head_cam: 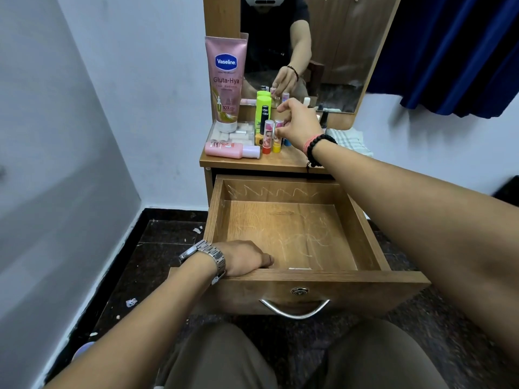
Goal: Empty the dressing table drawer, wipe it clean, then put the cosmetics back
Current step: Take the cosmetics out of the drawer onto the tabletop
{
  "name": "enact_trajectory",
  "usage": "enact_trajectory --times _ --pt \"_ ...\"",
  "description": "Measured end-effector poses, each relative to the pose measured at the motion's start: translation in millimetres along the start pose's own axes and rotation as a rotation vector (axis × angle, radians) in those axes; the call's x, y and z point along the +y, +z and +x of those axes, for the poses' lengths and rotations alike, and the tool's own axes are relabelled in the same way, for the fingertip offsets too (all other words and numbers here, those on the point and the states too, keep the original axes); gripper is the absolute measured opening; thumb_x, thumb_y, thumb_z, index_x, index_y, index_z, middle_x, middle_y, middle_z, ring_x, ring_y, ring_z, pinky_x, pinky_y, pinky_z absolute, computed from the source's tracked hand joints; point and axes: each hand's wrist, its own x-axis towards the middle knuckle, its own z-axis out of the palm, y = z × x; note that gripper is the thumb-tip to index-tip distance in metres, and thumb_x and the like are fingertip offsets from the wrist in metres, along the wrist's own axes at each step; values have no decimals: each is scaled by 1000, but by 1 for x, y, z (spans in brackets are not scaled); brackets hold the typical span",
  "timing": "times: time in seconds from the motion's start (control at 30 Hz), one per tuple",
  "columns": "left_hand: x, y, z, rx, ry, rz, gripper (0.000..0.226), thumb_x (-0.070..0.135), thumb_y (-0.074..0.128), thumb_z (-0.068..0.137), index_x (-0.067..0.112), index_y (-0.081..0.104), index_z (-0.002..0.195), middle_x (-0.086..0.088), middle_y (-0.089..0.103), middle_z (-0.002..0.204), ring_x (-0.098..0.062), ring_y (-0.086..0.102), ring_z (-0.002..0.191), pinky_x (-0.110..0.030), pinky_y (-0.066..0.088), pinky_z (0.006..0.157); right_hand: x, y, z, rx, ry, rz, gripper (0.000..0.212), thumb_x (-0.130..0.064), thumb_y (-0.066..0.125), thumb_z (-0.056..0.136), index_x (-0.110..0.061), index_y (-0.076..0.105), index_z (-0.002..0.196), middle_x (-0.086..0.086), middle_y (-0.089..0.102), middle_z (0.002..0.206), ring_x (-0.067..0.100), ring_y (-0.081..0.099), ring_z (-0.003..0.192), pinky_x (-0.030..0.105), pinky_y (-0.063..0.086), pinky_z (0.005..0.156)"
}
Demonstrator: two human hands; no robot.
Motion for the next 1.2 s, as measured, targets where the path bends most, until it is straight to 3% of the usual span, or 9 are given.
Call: enact_trajectory --times 0.17,0.27,0.47,0.63,0.77,0.83,0.9,1.0,1.2 --pt "1 -1 -3 36 6 -68 41 34 26 103 14 57 122 -7 54 129 -22 50 114 -23 32 81 1 -3 -3 -1 -9 -1 46 -6 74 79 -15 53 120 1 60 99 13 62 85 29 53 83" --pt "-1 1 -1 62 -9 -164 40 40 29 101 17 62 108 -5 57 122 -17 50 101 -25 32 81 2 -7 -5 12 -8 1 46 -7 74 80 -15 53 120 -4 57 97 11 58 84 31 53 85" --pt "-4 4 1 191 19 -299 34 34 39 99 28 59 73 14 53 79 0 45 72 -24 33 73 14 -30 -35 195 0 72 39 -14 71 81 -17 55 116 -4 58 100 9 55 89 22 49 77" --pt "-5 8 -1 308 11 -244 33 39 39 98 29 66 82 7 68 95 -12 61 89 -28 46 83 22 -41 -83 190 66 190 32 -6 65 81 -16 58 111 -4 60 99 6 53 82 23 50 78" --pt "-3 9 -4 415 22 -232 32 36 42 98 27 66 79 15 66 84 -6 61 82 -25 45 77 15 -40 -124 132 187 366 27 -5 59 84 -14 61 109 -3 62 102 8 56 82 14 48 74" --pt "-2 10 -4 452 8 -200 31 35 42 98 27 64 78 18 65 79 -4 61 79 -22 40 73 12 -35 -146 109 244 454 24 -10 63 85 -17 61 108 -6 63 102 7 57 82 17 49 77" --pt "-3 11 -4 479 -14 -181 31 34 42 98 27 63 77 15 68 78 -6 62 80 -23 41 73 8 -28 -166 110 294 557 23 -12 65 86 -20 60 107 -8 64 101 3 58 82 20 50 79" --pt "0 11 -5 506 -31 -168 30 33 42 98 27 64 80 13 69 78 -4 63 77 -23 45 71 5 -25 -190 101 336 636 23 -11 64 87 -22 61 107 -9 64 102 -2 57 85 12 44 70" --pt "4 8 -2 548 -64 -159 17 27 52 94 29 64 82 13 70 77 5 62 68 -15 45 65 24 -31 -213 139 418 808 25 -8 60 88 -21 61 109 -7 64 104 1 58 89 9 44 69"
